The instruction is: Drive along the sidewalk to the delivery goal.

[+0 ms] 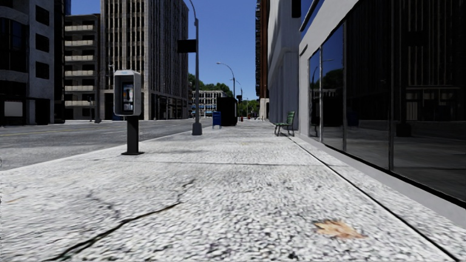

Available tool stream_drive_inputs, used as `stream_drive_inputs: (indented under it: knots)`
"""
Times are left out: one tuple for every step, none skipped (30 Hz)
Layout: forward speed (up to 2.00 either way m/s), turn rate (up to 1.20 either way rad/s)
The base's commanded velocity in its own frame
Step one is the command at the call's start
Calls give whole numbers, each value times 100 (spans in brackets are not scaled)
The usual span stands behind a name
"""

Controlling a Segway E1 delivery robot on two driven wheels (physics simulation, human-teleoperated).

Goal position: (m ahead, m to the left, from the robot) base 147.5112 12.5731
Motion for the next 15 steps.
stream_drive_inputs:
  knots:
    - [200,0]
    - [200,0]
    - [200,0]
    - [200,0]
    - [200,0]
    - [200,0]
    - [200,0]
    - [200,-3]
    - [200,-12]
    - [200,-15]
    - [200,-16]
    - [200,-16]
    - [200,-16]
    - [200,-16]
    - [200,-17]
